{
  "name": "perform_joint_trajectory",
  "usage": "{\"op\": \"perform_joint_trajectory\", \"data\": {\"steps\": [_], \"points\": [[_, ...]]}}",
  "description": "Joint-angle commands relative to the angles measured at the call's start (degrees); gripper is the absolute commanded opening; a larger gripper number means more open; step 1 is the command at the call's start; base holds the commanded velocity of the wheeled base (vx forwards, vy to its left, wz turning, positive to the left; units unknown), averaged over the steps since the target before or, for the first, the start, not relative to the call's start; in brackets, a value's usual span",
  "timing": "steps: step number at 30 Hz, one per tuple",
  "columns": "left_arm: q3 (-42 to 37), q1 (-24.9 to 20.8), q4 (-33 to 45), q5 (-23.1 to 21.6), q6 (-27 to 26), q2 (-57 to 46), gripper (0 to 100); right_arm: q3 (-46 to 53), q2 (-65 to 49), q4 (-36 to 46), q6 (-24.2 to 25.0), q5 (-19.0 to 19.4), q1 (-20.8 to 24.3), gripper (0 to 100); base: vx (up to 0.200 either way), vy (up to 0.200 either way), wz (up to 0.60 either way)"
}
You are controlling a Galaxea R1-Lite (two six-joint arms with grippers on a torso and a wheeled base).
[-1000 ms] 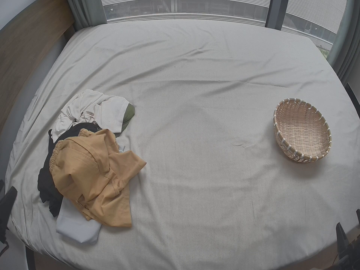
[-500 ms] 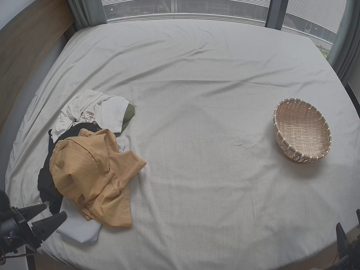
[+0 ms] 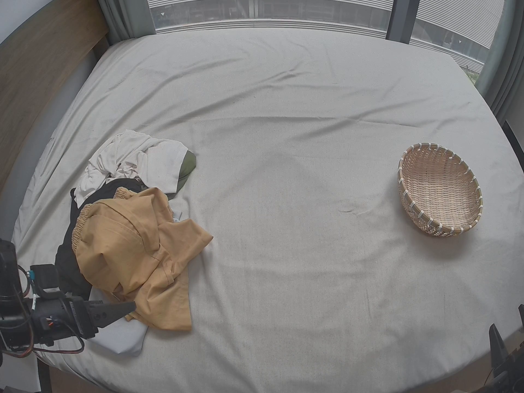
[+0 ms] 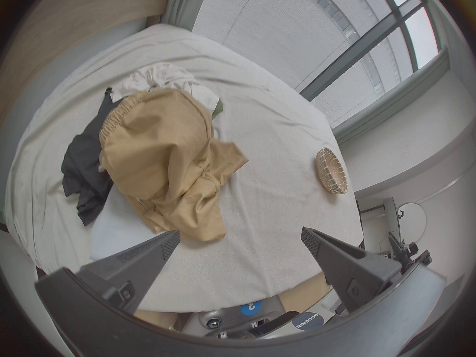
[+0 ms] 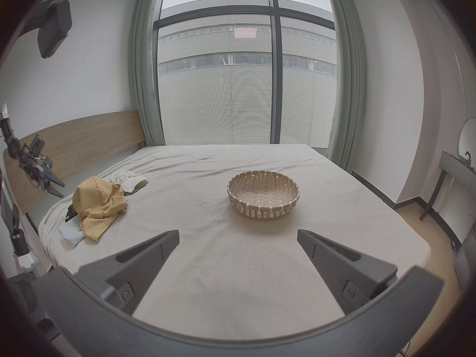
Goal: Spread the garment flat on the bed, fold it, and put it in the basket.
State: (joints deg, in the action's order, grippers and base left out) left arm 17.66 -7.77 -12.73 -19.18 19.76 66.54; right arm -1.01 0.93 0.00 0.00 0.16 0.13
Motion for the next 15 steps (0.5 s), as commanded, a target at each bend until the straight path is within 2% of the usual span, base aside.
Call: {"op": "perform_joint_trajectory", "data": {"steps": [1,8,15], "points": [[0.2,-0.2,-2.1,-0.1,-0.1,11.1,100,1.0,-0.8,0.0,0.0,0.0,0.0,100,0.000,0.000,0.00],[-0.2,-0.3,-8.2,-0.2,0.1,19.0,100,1.0,-0.8,0.0,0.0,0.0,0.0,100,0.000,0.000,0.00],[-0.9,-0.3,-10.4,-0.4,0.9,26.9,100,1.0,-0.8,0.0,0.0,0.0,0.0,100,0.000,0.000,0.00]]}}
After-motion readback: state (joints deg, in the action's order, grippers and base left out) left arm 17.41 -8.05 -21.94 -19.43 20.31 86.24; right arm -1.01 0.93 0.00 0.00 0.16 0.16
